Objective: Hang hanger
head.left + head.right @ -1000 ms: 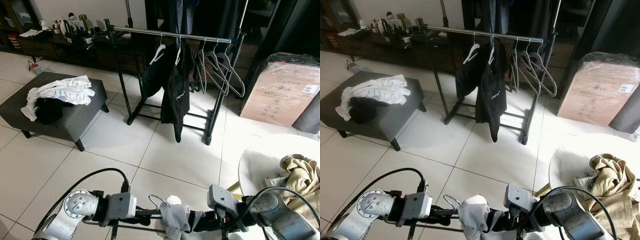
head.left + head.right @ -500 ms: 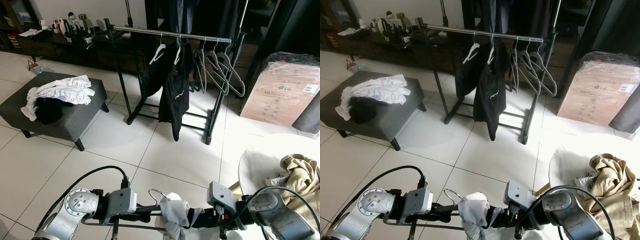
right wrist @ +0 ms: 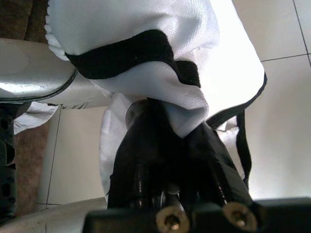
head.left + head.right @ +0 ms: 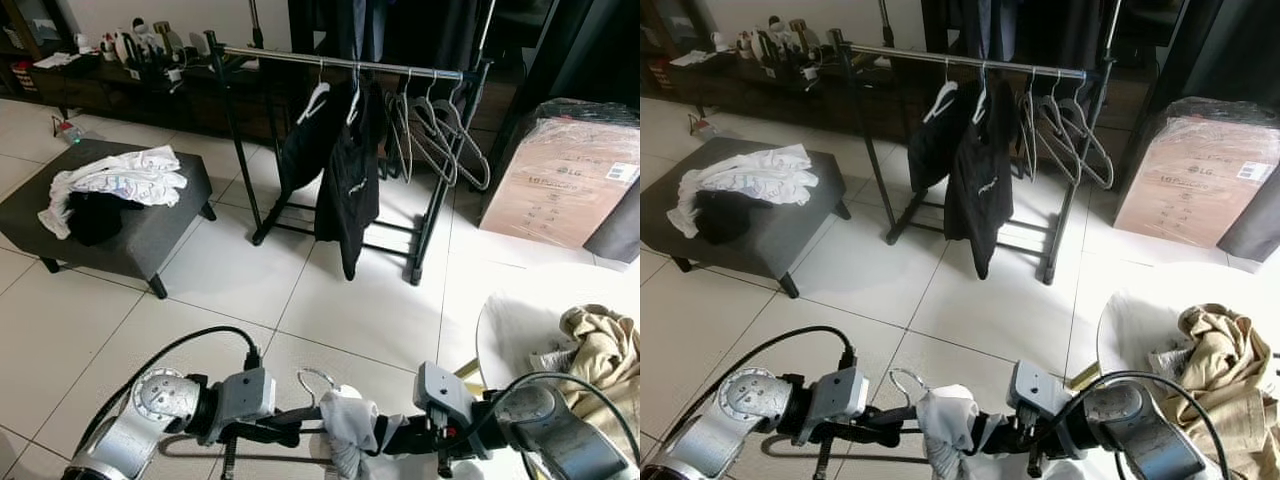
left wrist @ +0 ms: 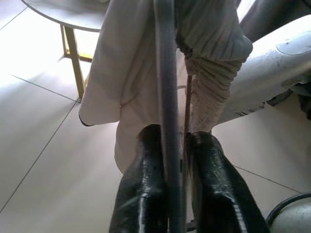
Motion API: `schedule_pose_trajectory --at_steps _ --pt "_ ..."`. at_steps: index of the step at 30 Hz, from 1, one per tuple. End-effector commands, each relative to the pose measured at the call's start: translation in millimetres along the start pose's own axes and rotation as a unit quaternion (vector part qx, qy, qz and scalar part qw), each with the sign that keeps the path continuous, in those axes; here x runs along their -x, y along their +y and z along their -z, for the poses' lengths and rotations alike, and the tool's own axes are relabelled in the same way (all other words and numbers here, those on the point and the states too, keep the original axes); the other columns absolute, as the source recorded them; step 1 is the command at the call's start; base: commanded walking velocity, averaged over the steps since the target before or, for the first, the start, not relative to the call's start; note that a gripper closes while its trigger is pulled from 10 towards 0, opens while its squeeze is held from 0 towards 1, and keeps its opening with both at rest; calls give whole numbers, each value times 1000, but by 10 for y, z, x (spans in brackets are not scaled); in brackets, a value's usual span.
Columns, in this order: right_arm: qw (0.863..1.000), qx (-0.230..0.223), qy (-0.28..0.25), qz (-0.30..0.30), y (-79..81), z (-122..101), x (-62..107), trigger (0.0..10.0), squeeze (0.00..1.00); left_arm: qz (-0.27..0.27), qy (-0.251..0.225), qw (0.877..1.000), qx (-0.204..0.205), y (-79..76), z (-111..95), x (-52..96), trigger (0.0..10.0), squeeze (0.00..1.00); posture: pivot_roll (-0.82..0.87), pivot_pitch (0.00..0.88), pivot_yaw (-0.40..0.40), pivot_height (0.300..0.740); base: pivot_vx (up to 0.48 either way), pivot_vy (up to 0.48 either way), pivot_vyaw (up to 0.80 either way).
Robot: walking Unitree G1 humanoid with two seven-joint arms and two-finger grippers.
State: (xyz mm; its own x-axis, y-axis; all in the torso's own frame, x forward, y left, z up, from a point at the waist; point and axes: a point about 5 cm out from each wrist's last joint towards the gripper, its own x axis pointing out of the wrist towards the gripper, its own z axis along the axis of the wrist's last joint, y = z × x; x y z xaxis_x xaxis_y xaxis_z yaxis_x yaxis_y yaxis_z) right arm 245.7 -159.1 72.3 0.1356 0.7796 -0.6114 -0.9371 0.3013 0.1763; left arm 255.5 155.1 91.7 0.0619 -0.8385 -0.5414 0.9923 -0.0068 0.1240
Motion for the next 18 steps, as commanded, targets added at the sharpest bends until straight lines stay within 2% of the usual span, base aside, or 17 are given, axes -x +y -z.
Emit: schedule_pose_trajectory --at_steps 1,10,13,18 --pt "1000 -7 -14 15 -34 -20 20 0 0 26 1 1000 4 -63 0 -7 10000 1000 -91 160 0 740 0 0 0" --pt "1000 -9 -10 18 -46 6 19 0 0 45 9 999 14 -107 6 58 10000 1000 -90 159 -1 740 0 0 0" --pt "999 -3 21 30 -66 110 11 0 0 47 13 999 12 -101 -12 114 10000 1000 -86 159 -2 740 0 0 0" --pt "999 -8 32 41 -90 170 -7 0 0 45 14 999 10 -92 -32 168 10000 1000 -84 158 -2 740 0 0 0"
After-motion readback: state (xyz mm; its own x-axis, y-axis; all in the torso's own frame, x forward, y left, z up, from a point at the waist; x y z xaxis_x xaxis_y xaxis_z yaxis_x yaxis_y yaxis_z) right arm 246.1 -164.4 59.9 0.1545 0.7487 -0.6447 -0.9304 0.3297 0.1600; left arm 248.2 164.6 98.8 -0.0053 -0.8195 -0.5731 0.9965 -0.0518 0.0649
